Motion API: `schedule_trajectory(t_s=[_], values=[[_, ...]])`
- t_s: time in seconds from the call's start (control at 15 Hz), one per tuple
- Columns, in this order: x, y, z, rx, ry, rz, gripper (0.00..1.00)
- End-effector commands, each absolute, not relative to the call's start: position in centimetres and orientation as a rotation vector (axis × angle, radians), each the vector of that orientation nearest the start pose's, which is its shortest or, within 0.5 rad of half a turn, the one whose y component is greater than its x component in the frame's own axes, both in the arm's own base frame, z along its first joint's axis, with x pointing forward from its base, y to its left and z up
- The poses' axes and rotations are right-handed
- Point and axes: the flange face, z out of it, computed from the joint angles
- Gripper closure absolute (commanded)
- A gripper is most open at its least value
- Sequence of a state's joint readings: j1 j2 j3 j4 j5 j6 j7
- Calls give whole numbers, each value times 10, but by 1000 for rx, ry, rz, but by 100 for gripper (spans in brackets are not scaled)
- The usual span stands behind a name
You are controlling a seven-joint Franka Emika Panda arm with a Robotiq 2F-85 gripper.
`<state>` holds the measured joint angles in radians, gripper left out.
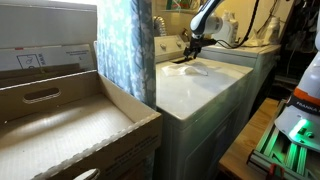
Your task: Pull out the object from the laundry machine
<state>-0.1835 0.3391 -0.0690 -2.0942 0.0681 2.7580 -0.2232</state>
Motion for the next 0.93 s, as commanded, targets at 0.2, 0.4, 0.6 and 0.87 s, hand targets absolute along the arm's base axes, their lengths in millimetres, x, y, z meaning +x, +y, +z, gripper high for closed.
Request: schedule_trajectory(t_s=[0.2, 0.4, 0.6, 0.87], values=[[612, -164, 281, -3129, 158, -527, 0], [613, -163, 278, -3130, 142, -506, 0], [614, -160, 275, -3128, 134, -488, 0], [618, -161, 277, -3121, 191, -527, 0]])
